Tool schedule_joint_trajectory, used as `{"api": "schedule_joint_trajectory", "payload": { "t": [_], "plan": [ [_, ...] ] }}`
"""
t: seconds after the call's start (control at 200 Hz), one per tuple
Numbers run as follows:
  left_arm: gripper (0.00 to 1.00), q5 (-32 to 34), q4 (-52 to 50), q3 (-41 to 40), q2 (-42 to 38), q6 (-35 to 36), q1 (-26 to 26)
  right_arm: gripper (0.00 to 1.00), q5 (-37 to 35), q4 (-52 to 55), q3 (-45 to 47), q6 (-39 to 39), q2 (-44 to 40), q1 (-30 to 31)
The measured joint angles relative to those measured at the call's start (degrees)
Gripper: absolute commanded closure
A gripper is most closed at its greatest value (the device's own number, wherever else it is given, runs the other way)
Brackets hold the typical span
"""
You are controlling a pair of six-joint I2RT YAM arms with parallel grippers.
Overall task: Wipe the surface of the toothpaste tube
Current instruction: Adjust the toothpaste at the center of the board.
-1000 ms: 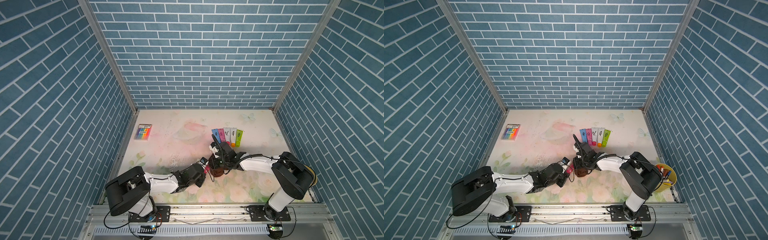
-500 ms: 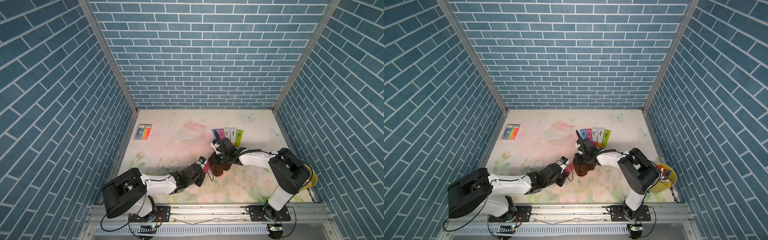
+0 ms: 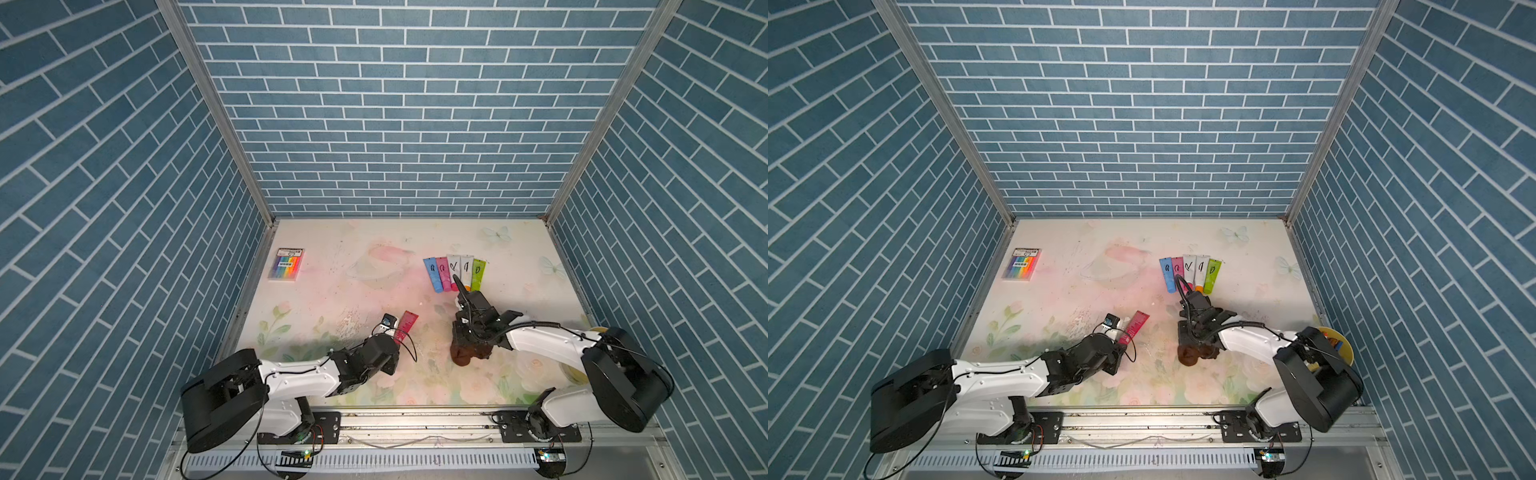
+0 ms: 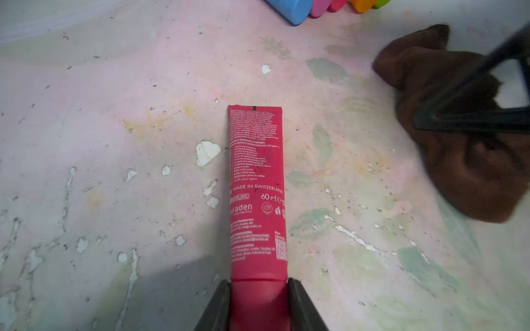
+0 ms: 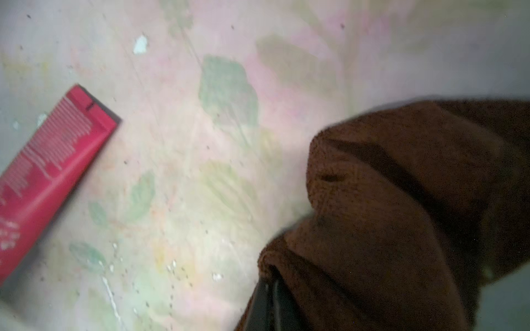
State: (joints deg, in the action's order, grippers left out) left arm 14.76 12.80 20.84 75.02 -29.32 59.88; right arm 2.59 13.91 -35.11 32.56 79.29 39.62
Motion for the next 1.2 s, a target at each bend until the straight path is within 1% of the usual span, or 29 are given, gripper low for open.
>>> {"api": "schedule_joint_trajectory", "payload": {
  "t": [0.16,0.27,0.345,0.38,0.49,0.6,0.73,0.795,0.86,0.965,1.02,1.2],
  "plan": [
    [0.55,0.2,1.6,3.1,5.9,-2.6,0.1,1.00,-0.9,4.2,1.6,0.0,-4.9,0.0],
    [0.40,-2.6,3.0,4.8,8.0,-4.3,0.7,1.00,-1.3,5.2,2.4,0.0,-6.9,0.0],
    [0.33,-5.2,4.3,4.9,7.9,-5.6,1.1,1.00,-1.4,5.6,2.6,0.0,-7.4,0.0],
    [0.32,-6.2,4.8,4.9,7.9,-6.1,1.2,1.00,-1.4,5.6,2.7,0.0,-7.5,0.0],
    [0.32,-9.1,5.6,5.1,7.2,-7.3,1.3,1.00,-1.4,5.7,2.8,0.0,-7.7,0.0],
    [0.36,-9.1,4.2,6.1,5.3,-7.5,1.3,1.00,-1.4,5.8,3.1,0.0,-8.8,0.0],
    [0.43,-8.3,1.1,9.9,2.9,-7.6,0.4,1.00,-1.3,5.8,3.3,0.0,-9.3,0.0],
    [0.47,-8.4,0.5,11.3,1.6,-8.0,-1.3,1.00,-1.3,5.8,3.3,0.0,-9.5,0.0],
    [0.50,-9.2,0.5,11.3,0.1,-9.0,-4.2,1.00,-1.3,5.9,3.4,0.0,-9.9,0.0],
    [0.56,-12.0,2.1,9.5,-1.5,-11.5,-9.7,1.00,-1.4,6.3,3.8,-0.1,-11.6,0.0],
    [0.57,-13.1,2.8,7.7,-1.9,-13.2,-12.0,1.00,-1.4,6.4,3.9,-0.1,-12.5,-0.1],
    [0.58,-17.0,4.7,3.8,-1.9,-17.7,-13.6,1.00,-1.3,6.7,4.1,-0.5,-13.3,-0.2]
  ]
}}
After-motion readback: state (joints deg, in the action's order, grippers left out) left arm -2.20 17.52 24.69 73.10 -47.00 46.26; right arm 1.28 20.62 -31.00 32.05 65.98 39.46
